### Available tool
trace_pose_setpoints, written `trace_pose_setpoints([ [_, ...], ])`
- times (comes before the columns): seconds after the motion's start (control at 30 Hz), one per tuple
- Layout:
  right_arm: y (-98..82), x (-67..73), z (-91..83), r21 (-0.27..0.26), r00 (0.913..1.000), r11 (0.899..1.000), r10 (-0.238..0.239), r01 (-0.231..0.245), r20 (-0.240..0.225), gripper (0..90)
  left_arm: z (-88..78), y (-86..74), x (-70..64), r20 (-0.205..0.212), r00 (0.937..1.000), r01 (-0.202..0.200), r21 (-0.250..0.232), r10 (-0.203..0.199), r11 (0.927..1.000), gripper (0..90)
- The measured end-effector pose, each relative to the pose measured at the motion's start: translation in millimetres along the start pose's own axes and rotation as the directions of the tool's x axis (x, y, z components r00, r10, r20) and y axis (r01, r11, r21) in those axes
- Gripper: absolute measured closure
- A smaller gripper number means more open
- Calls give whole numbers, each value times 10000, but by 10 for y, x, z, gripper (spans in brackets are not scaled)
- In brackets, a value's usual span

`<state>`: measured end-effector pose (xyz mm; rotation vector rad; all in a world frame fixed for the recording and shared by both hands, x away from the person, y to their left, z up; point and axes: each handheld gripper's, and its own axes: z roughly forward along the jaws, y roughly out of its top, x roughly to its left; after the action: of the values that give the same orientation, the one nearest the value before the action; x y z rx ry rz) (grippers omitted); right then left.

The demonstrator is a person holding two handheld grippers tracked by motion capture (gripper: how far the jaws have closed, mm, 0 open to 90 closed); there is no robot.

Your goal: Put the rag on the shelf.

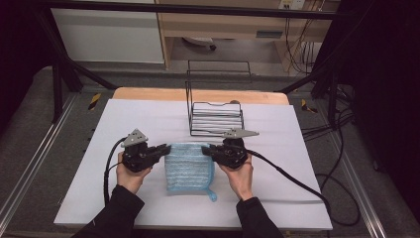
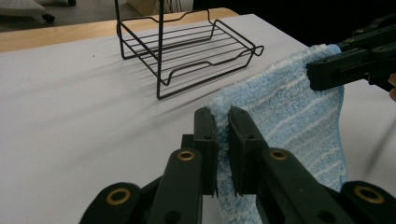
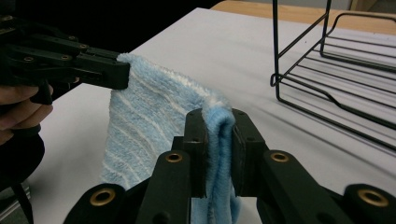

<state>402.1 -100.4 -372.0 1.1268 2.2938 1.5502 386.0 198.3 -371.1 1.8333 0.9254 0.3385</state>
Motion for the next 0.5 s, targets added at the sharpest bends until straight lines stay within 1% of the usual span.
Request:
trace_pose_setpoints([
  [0.1,33,27,-51,-131,9998,9997,-189,190,62,794,-27,26,-29,40,10000,-12,-158,12,9999,825],
  [0.2,62,44,-107,-300,9998,9994,-179,179,11,794,-55,54,-57,98,10000,-11,-312,14,9995,825],
  [0.23,78,49,-143,-427,9998,9988,-221,219,-25,795,-62,62,-67,103,9999,-31,-360,35,9993,826],
  [0.3,88,55,-160,-453,9997,9987,-246,245,-14,795,-74,78,-86,131,9999,-65,-434,70,9990,826],
  [0.37,107,76,-190,-501,9991,9979,-413,416,79,796,-88,94,-101,128,9999,-95,-494,101,9987,826],
  [0.5,156,111,-261,-741,9987,9960,-507,507,19,796,-127,130,-118,169,9998,-109,-738,122,9972,826],
])
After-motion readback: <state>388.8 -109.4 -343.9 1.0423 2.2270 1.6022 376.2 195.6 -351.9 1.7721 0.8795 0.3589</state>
